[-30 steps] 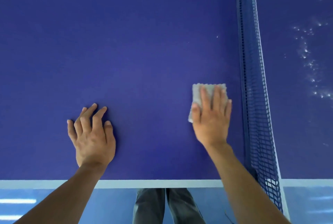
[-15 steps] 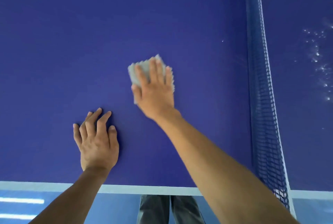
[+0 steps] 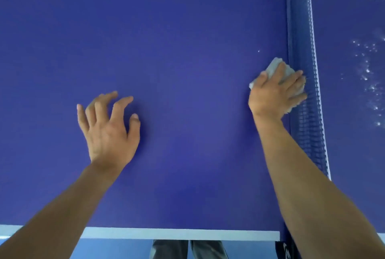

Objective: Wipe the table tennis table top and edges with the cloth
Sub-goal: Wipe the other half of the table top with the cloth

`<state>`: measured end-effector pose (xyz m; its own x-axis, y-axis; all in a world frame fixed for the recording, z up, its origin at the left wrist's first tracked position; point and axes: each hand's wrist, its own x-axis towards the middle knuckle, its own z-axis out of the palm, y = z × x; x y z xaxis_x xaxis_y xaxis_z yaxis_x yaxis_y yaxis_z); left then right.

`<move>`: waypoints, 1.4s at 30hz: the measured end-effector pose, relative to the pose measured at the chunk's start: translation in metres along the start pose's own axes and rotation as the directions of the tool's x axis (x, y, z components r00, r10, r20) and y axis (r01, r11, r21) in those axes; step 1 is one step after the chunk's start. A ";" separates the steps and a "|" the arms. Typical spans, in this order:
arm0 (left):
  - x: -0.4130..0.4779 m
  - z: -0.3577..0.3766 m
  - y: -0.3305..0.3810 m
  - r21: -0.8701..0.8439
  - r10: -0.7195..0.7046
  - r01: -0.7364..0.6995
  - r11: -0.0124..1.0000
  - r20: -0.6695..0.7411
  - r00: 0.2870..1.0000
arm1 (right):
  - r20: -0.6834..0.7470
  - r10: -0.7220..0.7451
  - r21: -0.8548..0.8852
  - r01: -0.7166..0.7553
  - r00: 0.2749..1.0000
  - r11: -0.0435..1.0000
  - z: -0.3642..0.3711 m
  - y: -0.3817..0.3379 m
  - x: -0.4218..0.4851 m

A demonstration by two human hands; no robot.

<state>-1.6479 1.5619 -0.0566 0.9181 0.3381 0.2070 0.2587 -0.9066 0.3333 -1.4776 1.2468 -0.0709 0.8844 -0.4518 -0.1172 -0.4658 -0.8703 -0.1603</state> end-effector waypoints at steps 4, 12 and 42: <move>0.060 0.023 0.016 0.011 0.037 -0.039 0.999 0.142 0.989 | 0.050 -0.244 -0.020 0.246 0.968 0.969 0.014 -0.083 -0.005; 0.082 0.046 0.021 0.081 -0.033 0.014 0.997 0.233 0.972 | 0.127 -0.667 -0.001 0.673 0.734 0.740 0.024 -0.046 -0.103; 0.093 0.045 0.029 0.162 -0.040 -0.011 0.987 0.309 0.950 | 0.000 -0.219 -0.069 0.219 0.976 0.973 -0.010 -0.070 0.136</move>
<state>-1.5420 1.5557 -0.0688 0.9548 0.2797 -0.1005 0.2938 -0.9392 0.1778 -1.3247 1.2446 -0.0662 0.9649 -0.2502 -0.0793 -0.2581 -0.9593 -0.1144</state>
